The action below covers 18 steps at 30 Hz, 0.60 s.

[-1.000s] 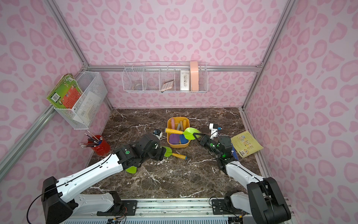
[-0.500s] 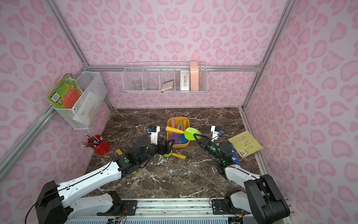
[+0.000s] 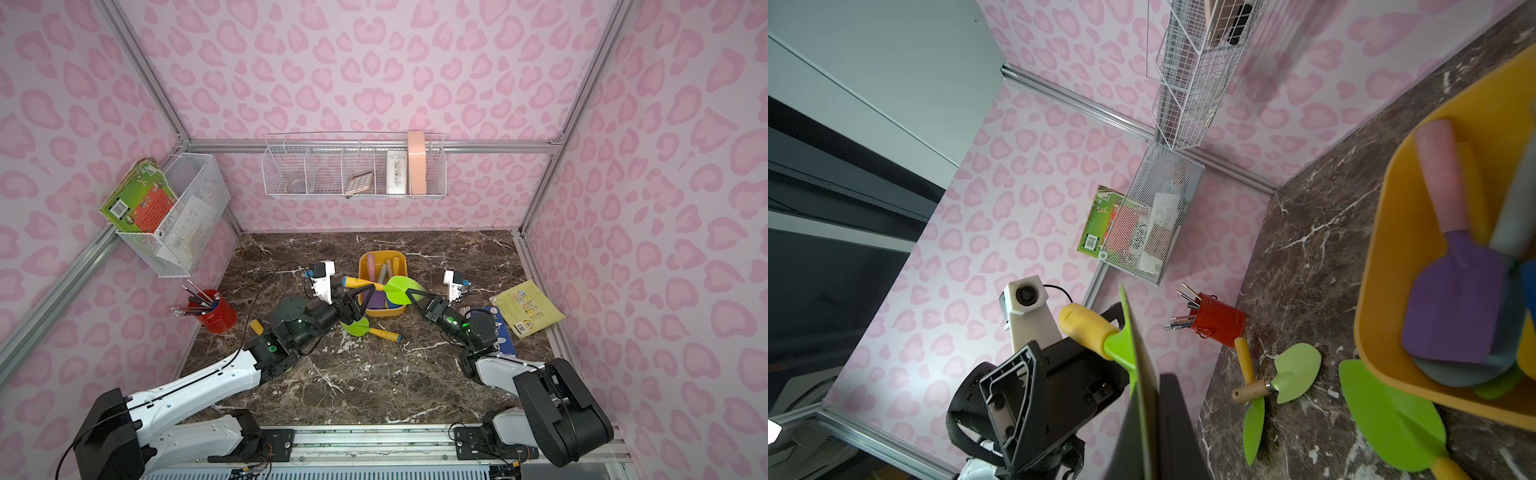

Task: Put the shovel into the storage box
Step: Adjust the shovel.

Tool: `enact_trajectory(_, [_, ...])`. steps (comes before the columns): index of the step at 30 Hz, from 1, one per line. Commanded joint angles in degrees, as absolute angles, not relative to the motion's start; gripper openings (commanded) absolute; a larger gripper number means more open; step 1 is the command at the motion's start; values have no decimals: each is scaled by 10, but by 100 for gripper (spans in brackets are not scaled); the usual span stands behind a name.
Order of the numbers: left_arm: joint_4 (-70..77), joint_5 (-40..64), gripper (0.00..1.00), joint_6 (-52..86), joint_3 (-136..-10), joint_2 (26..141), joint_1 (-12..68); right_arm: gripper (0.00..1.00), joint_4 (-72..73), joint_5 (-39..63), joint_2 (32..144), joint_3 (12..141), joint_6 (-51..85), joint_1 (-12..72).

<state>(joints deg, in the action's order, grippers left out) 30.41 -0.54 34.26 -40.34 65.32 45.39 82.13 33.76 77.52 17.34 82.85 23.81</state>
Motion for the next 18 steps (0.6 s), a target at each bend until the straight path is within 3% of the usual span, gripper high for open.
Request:
enact_trajectory(1, [324, 3, 63, 334, -409, 651, 450, 0, 919, 344, 796, 171, 861, 247])
enact_trajectory(6, [322, 13, 35, 336, -412, 652, 440, 0, 967, 346, 828, 168, 880, 257])
enact_trajectory(11, [285, 34, 0, 330, -431, 656, 429, 0, 963, 355, 832, 167, 870, 261])
enact_trajectory(15, [224, 40, 0, 323, -457, 651, 416, 28, 910, 365, 815, 157, 838, 250])
enact_trajectory(18, [149, 49, 0, 314, -484, 642, 393, 37, 846, 386, 787, 143, 795, 218])
